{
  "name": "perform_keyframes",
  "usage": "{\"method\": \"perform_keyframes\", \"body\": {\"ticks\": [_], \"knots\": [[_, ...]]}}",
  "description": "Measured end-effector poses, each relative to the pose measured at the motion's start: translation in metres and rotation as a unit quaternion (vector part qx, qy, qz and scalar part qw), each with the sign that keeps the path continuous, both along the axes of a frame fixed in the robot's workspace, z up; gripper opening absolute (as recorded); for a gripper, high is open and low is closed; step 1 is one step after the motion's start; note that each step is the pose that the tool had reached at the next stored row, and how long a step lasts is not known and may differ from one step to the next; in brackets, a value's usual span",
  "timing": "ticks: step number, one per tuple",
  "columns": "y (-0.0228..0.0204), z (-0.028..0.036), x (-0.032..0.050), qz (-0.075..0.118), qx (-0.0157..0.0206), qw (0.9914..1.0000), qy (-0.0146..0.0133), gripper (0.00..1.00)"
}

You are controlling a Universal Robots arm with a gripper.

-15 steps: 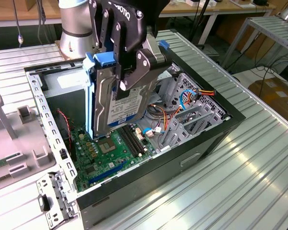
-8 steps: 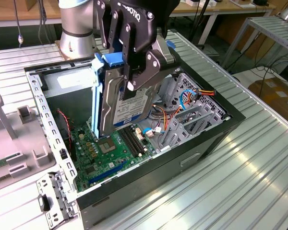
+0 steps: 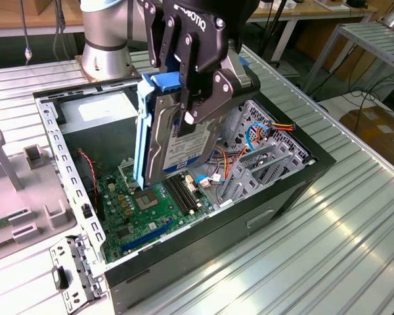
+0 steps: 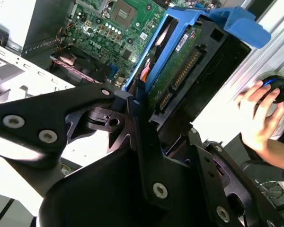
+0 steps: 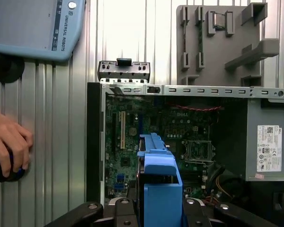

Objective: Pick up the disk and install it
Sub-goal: 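Pick up the disk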

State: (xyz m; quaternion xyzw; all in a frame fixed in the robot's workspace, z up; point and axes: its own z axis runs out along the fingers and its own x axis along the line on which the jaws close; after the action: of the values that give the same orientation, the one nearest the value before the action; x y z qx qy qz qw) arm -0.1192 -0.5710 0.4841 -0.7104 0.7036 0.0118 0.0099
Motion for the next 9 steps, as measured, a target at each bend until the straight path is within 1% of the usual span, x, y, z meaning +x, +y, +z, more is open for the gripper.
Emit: {"method": "perform_keyframes", "body": {"ticks": [9], "knots": [[-0.0031, -0.0002, 0.0109, 0.000, 0.0000, 1.00000, 0.0002, 0.36]]}}
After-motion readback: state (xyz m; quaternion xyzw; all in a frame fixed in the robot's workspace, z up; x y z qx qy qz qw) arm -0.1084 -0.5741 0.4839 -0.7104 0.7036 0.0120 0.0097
